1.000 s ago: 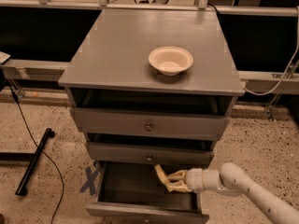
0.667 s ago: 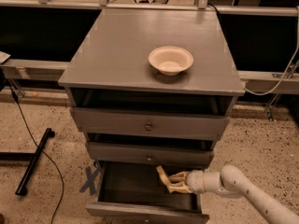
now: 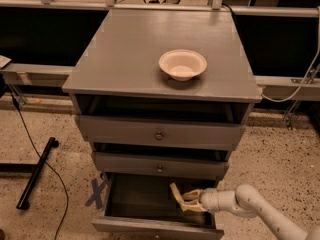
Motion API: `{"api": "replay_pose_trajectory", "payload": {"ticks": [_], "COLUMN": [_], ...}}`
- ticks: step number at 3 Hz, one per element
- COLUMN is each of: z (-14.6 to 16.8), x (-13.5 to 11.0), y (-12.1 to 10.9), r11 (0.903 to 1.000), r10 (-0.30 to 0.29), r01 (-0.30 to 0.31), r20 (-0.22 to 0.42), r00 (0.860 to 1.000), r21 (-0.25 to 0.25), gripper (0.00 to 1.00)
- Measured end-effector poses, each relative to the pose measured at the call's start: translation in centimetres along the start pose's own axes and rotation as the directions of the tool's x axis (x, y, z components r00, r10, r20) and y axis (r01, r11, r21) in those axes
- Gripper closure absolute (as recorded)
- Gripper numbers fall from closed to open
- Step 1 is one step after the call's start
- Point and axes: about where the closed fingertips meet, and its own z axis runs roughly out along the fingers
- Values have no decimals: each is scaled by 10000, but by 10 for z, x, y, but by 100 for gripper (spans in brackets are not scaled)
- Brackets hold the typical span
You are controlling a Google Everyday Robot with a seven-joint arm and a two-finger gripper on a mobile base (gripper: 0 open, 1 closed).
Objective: Place sponge into bottom drawer
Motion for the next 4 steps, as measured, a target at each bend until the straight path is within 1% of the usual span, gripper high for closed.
{"api": "replay_pose_trajectory", "payload": {"ticks": [1, 3, 4], "z": [-2, 5, 12], "x": [24, 54, 62], "y": [-4, -19, -27], "r11": [9982, 9918, 9882], "r10": [419, 730, 852], "r01": [-429, -788, -915], "r20": [249, 596, 555], "r00": [9988, 9955, 9948], "r21": [407, 1009, 1228], "gripper": [100, 100, 84]}}
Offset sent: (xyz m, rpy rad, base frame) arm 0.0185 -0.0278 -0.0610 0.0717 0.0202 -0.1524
